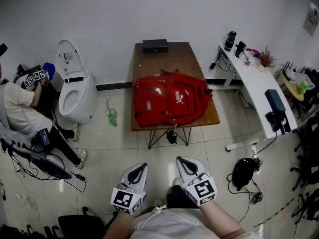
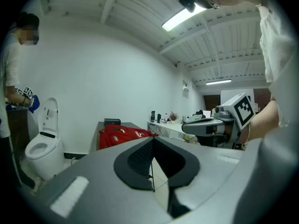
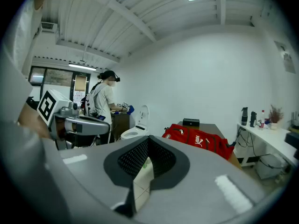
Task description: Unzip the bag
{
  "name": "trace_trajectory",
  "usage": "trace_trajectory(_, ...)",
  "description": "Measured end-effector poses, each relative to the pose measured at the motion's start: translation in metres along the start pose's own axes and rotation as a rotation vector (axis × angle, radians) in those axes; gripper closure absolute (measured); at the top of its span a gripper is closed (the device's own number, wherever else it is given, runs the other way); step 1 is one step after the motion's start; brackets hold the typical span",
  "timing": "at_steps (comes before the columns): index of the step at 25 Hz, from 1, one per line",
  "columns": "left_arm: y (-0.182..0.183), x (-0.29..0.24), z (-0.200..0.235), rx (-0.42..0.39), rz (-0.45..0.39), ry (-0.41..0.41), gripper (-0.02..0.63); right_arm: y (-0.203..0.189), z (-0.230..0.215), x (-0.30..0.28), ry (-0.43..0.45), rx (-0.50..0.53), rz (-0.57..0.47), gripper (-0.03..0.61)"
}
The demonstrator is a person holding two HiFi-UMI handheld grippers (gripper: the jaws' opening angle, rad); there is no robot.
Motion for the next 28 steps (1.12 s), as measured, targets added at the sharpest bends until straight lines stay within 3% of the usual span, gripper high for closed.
trace_trajectory(9, 0.034, -0.119, 0.026, -0.036, -0.017, 0.007, 0.606, -0.019, -0.111, -0.064, -0.021, 0.022, 0.021, 0.572)
trace_trajectory(15, 0.046, -0.197, 0.048, -0.046, 0.008, 0.011, 0.606, -0.038, -0.168, -0.108, 0.04, 0.01, 0.099, 0.572)
trace_trajectory(25, 0.02, -0.248, 0.081, 0.041, 0.14, -0.005, 0.606, -0.098, -0.176, -0.154, 0.108, -0.113, 0.308, 0.572)
trace_trajectory(28, 0.003, -0.264, 0.097, 0.014, 0.191, -0.023, 0.606, -0.122, -0.168, -0.17, 0.144, -0.18, 0.382, 0.527)
Point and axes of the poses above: the fingertips, and each gripper's own axes: x backward along the fingers, z to its left, y out of its top, the point moved 7 cm from there along x, backward along the fingers, and after that the axes turned 13 degrees about x, right-handed, at the moved point
